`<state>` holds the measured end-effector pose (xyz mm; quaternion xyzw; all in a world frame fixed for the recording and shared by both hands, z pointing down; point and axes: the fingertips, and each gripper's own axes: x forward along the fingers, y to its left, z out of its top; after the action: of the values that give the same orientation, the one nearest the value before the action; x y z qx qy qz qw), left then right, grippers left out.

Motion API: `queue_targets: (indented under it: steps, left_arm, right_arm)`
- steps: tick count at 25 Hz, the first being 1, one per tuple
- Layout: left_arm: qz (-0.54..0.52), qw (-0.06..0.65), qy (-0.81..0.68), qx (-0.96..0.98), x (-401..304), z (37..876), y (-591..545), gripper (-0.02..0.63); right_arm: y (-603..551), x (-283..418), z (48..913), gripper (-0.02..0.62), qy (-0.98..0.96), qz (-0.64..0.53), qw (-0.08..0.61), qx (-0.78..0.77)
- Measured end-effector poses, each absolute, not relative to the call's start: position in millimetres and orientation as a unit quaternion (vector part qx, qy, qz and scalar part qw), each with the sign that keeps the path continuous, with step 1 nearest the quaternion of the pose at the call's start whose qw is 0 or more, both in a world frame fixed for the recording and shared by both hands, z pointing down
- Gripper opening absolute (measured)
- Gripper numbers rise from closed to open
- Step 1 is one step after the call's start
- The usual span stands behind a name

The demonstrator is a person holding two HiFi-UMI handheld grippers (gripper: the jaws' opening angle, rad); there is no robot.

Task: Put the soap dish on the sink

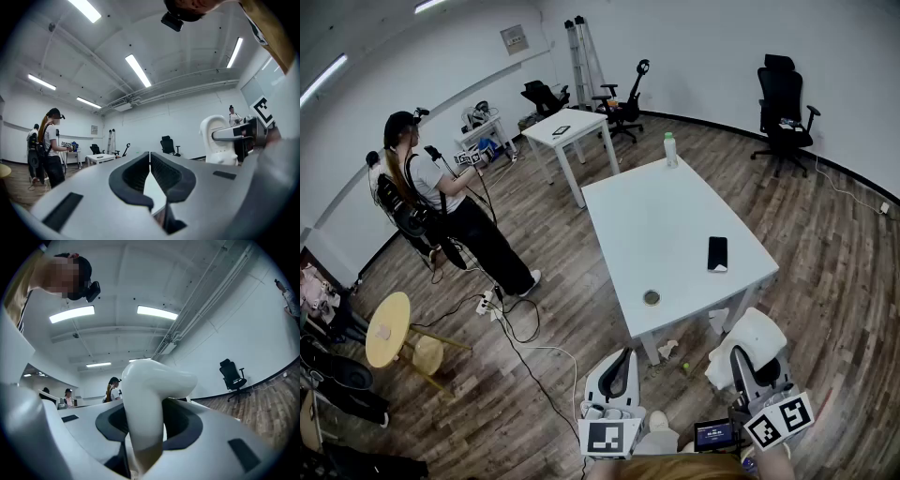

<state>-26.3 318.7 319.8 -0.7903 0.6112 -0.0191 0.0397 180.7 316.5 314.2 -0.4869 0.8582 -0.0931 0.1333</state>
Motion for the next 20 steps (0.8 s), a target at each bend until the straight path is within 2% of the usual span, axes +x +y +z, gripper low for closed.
queue_targets:
  steps: [20]
  left_arm:
    - [-0.013, 0.023, 0.595, -0.803, -90, 328, 194, 0.017]
  right_arm:
    - [204, 114, 317, 0.169, 0.853, -0.084, 0.102, -0.505]
